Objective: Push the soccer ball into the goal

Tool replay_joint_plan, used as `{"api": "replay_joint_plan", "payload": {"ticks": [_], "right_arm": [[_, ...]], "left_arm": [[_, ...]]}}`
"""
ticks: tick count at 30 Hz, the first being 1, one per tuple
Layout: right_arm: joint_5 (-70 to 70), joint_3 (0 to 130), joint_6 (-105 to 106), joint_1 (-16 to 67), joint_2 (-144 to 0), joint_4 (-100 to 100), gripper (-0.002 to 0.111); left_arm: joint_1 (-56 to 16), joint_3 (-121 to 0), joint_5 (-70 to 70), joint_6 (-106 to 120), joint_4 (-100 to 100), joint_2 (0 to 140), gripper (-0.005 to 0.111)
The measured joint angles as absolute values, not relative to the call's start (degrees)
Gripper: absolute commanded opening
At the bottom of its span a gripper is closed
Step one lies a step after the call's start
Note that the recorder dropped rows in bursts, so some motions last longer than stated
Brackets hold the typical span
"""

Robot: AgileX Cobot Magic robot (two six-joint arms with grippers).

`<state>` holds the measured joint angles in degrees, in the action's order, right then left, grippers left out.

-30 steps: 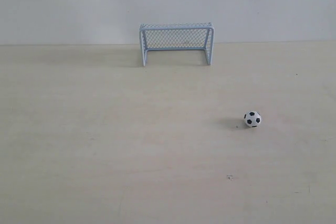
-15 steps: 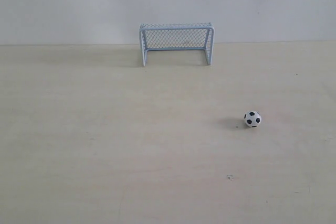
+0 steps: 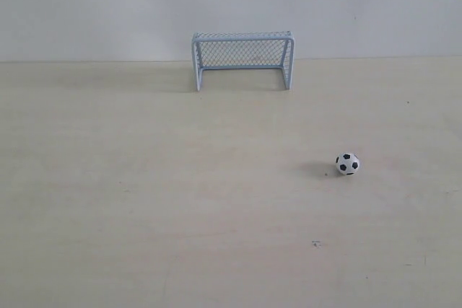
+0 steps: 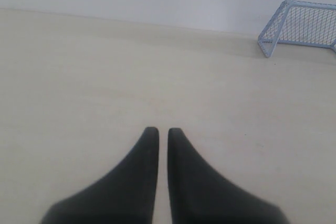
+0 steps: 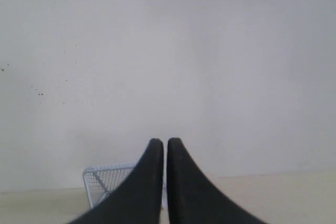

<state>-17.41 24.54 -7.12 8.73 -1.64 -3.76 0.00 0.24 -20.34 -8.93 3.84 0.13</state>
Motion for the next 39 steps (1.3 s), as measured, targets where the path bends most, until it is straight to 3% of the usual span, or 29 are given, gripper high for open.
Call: {"api": "replay_joint_plan", "payload": {"ticks": [5,11,20,28,39], "right_arm": [[-17.48,30.21,0.0,8.73,-12.35,-3.87,0.0],[-19.59,36.66,21.35,10.82,-37.0,-3.87,0.0],[-47.37,57.19,76.39,11.93,-72.35,-3.38,0.0],[-49.37,63.83,93.13,11.93,-92.13,0.3,0.0],[-50.01,63.83,95.26,16.71,-102.02,0.52,0.0]], "left_arm": [[0.0,0.24,-20.14,-8.93,3.84,0.13,0.006],[0.0,0.24,-20.14,-8.93,3.84,0.13,0.006],[0.0,0.24,-20.14,-8.93,3.84,0.13,0.006],[0.0,0.24,-20.14,-8.93,3.84,0.13,0.006],[0.0,0.24,-20.14,-8.93,3.84,0.13,0.006]]}}
